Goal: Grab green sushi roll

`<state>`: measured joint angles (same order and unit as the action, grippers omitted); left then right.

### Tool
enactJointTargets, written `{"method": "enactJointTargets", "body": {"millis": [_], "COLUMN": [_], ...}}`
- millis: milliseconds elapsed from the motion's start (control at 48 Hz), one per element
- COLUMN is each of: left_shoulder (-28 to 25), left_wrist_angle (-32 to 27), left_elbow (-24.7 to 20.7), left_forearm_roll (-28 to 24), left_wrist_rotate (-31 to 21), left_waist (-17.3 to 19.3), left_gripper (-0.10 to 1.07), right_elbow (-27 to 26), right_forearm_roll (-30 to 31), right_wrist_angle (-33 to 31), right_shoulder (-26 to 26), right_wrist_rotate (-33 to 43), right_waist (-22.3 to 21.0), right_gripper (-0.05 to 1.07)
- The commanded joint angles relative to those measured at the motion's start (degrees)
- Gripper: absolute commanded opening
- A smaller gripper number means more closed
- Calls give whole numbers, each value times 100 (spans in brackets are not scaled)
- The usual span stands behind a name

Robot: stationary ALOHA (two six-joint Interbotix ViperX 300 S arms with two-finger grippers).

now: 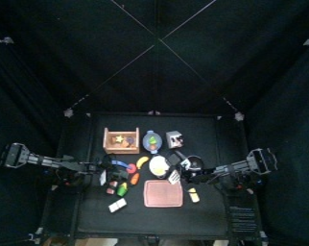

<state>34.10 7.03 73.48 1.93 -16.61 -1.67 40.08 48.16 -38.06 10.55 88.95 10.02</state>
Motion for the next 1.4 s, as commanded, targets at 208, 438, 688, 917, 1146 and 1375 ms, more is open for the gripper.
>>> {"method": "enactJointTargets", "body": {"millis": [208, 438, 688, 917, 1146, 1375], "left_shoulder": [-659, -1169, -1274, -1266, -1274, -1283], "left_wrist_angle": [-272, -1116, -1916, -2057, -2127, -2136], "left_elbow": [-360, -800, -1072, -1116, -1055, -1028], "left_forearm_roll": [-861, -1318, -1802, -1951, -1986, -2057], "left_wrist_rotate": [26, 26, 18, 18, 26, 26], "left_waist": [308, 308, 229, 185, 149, 44], "left_gripper": [83, 83, 86, 97, 99, 99], "right_elbow": [439, 633, 712, 712, 765, 765], "right_forearm_roll": [185, 176, 141, 132, 123, 132], "right_wrist_angle": [536, 765, 853, 861, 861, 861], "right_shoulder": [439, 439, 422, 369, 360, 308], "right_wrist_rotate": [369, 369, 369, 369, 369, 369], "right_waist": [18, -18, -35, -35, -44, -62], "right_gripper": [88, 88, 88, 88, 88, 88]}}
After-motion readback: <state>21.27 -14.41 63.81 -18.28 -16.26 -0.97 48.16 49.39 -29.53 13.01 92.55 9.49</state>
